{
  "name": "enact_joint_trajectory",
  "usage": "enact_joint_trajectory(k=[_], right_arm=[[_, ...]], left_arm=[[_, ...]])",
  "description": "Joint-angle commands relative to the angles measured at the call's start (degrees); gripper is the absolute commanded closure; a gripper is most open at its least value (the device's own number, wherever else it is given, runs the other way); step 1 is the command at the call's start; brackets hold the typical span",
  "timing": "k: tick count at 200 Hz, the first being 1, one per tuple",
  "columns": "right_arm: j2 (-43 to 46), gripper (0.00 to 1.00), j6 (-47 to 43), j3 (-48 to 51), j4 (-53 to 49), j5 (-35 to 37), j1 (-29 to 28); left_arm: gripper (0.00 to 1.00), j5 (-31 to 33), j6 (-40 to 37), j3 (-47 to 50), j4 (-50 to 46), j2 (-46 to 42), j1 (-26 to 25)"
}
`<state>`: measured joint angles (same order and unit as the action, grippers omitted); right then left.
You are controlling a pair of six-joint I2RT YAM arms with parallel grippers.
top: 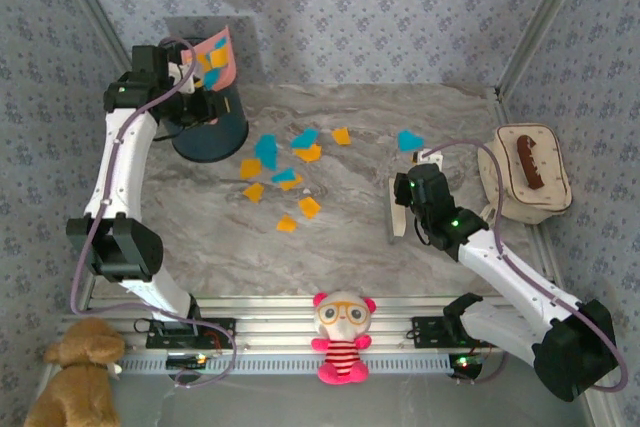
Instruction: Sweep away the paper scraps from the table
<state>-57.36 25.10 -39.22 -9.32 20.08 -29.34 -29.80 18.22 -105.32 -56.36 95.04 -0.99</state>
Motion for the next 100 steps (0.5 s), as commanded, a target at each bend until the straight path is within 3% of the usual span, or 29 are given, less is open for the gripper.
enact_joint_trajectory(k=[1,100], right_arm=[[0.0,1.0,1.3,0.1,0.3,-0.3,0.4],[0.0,1.0,1.7,0.4,0.4,-1.0,0.5]], left_arm=[[1.0,-2.4,5.8,-1.8,2.3,0.7,1.0],[1.0,-17.1,19.5,-8.6,7.1,7.8,4.4]])
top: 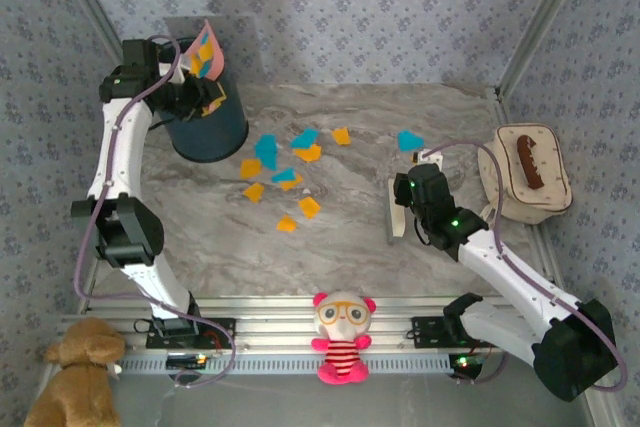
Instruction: Sweep away the paper scraps from the table
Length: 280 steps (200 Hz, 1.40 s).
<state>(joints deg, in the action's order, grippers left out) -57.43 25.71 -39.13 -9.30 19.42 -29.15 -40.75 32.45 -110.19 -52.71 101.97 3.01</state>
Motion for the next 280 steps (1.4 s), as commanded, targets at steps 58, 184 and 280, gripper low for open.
enact_joint_trajectory(k=[58,184,280], right_arm=[[0.0,1.0,1.3,0.7,0.3,-0.7,0.4],[-0.5,1.0,1.7,1.2,0.8,-1.6,0.7],[-0.7,1.0,1.8,1.3,0.8,-1.9,0.9]], left_arm=[[1.0,-8.2,13.7,-3.4,9.0,1.7,0.5],[1.0,-9.0,27.0,-1.8,20.9,3.0,0.7],[1.0,-9.4,41.0,6.9,35.8,1.4,1.0]])
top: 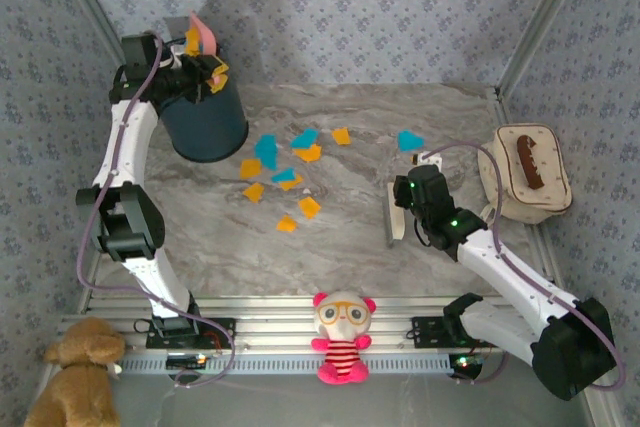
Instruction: Sweep away the paper scraps from the table
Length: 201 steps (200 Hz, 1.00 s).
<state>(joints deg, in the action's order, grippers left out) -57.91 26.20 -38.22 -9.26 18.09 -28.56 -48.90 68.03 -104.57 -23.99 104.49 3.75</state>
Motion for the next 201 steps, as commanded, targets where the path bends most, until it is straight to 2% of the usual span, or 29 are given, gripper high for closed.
enact_joint_trajectory(k=[1,95,201], right_arm=[[-0.2,1.0,1.3,0.4,0.8,-0.6,0.4],[-1.7,1.0,1.3,0.4,1.5,-1.2,0.5],[-1.7,1.0,1.3,0.5,1.2,-1.8,0.5]], left_arm=[[1.0,-1.2,5.6,1.3,7.2,-1.2,0.3],[1.0,-0.5,22.6,11.2,25.9,-4.5,0.3],[1.0,1.7,31.7,15.0,36.0,-6.6,0.3]])
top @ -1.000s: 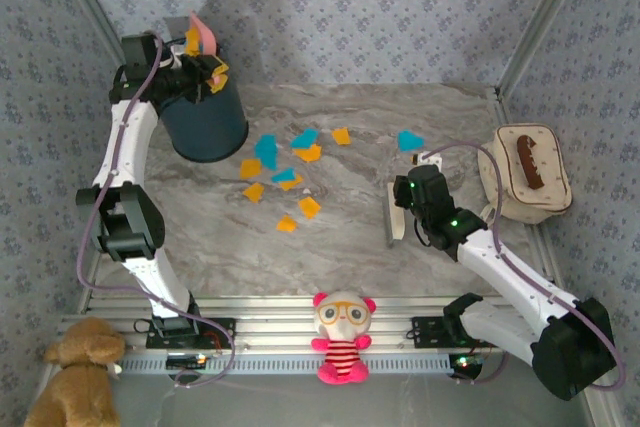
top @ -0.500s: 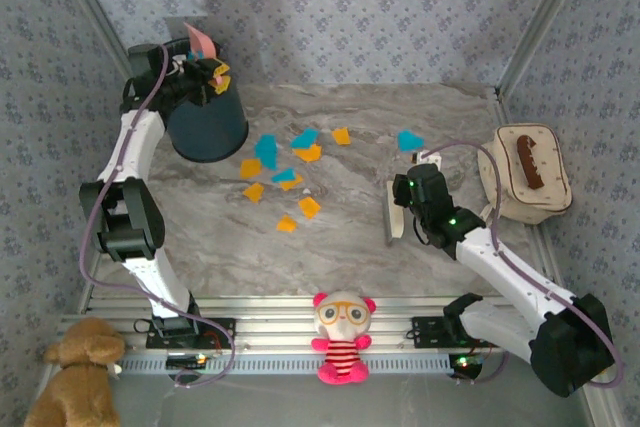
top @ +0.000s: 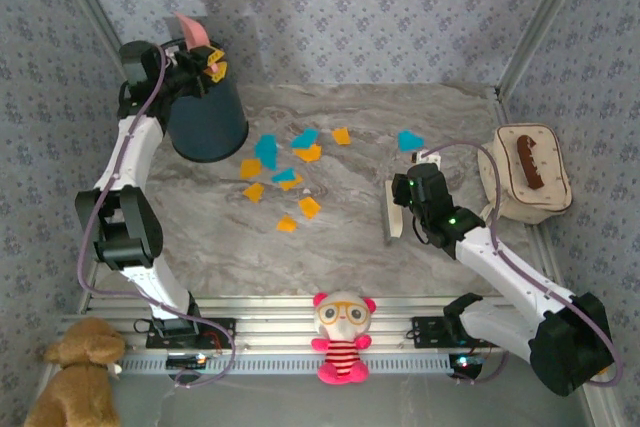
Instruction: Sweep away the paper scraps from the table
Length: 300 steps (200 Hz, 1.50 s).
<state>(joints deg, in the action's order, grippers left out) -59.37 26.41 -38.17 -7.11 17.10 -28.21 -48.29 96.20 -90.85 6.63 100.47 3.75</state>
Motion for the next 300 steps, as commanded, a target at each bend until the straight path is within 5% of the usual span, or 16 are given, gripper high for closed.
enact_joint_trajectory(k=[1,101,167,210,249,300], right_arm=[[-0.2,1.0,1.2,0.5,-0.9,-0.8,0.2],[0.0,1.0,1.2,0.2,-1.1,-1.1,0.2],[2.9,1.0,2.9,2.0,1.4,-4.2,1.0],[4.0,1.0,2.8,2.6,3.4,-8.0,2.9],[4.7,1.0,4.7,3.5,6.8,-12.6,6.2],[3.5,1.0,8.0,4.6,14.0,-19.3,11.8]], left_arm=[[1.0,1.1,3.7,1.3,5.5,-2.5,0.3],[1.0,2.3,8.4,4.4,11.7,-4.5,0.1],[1.0,2.1,-4.4,1.2,-2.0,-6.8,0.1],[1.0,0.8,-19.6,-2.8,-17.6,-7.7,-0.1],[1.0,1.8,-43.5,-10.6,-40.1,-6.9,-1.1],[1.0,11.0,-70.6,-13.3,-57.6,-9.1,-6.4]])
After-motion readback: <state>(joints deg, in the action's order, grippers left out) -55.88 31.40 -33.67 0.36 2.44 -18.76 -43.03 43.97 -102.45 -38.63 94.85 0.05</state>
